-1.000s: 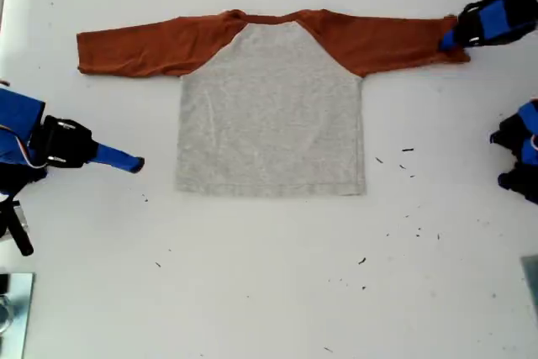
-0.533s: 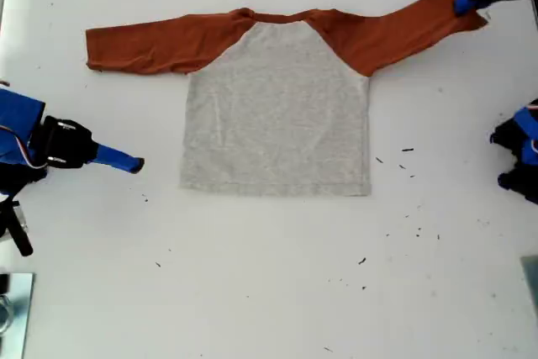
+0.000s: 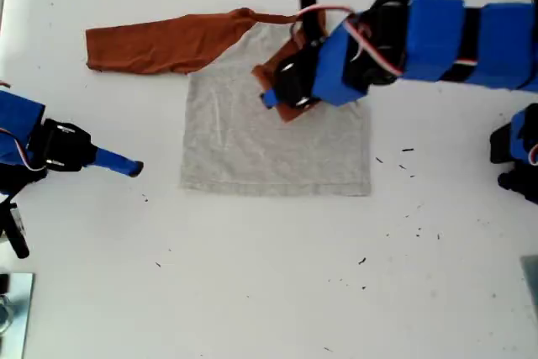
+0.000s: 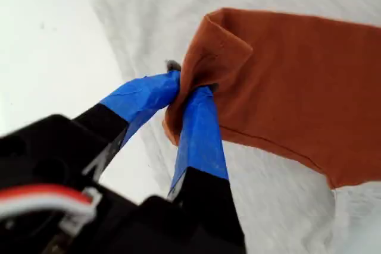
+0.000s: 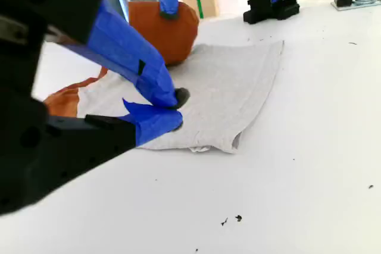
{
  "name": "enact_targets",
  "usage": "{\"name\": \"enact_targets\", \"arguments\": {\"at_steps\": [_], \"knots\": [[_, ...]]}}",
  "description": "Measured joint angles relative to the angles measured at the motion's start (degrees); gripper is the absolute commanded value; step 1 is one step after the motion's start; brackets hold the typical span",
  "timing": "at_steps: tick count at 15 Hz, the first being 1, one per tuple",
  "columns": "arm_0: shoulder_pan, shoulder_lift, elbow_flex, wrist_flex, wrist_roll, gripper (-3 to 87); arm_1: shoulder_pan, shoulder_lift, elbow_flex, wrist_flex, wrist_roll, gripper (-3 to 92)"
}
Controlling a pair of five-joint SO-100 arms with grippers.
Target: Fold t shirt
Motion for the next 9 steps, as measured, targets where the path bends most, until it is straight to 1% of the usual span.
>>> {"name": "enact_targets", "arguments": {"at_steps": [2,4,5,6,7,8,9], "knots": [[0.0,0.0,0.0,0.0,0.0,-0.3,-3.34,-3.43,-4.48,-0.62,1.41,31.0],[-0.53,0.0,0.0,0.0,0.0,0.5,-3.87,-3.25,-4.75,2.64,2.46,31.0],[-1.14,0.0,0.0,0.0,0.0,2.5,-3.69,-1.23,-2.11,4.66,2.72,29.9],[-1.58,0.0,0.0,0.0,0.0,1.3,-3.52,1.93,1.41,6.42,2.72,29.0],[-1.93,0.0,0.0,0.0,-0.26,2.3,-2.99,5.71,5.45,9.49,2.72,28.8],[-1.58,0.0,0.0,0.0,-0.97,4.6,-1.58,10.46,11.95,11.87,2.55,27.2],[-1.49,0.0,0.0,0.0,-2.02,4.1,0.18,16.26,21.01,12.04,2.55,18.9]]}}
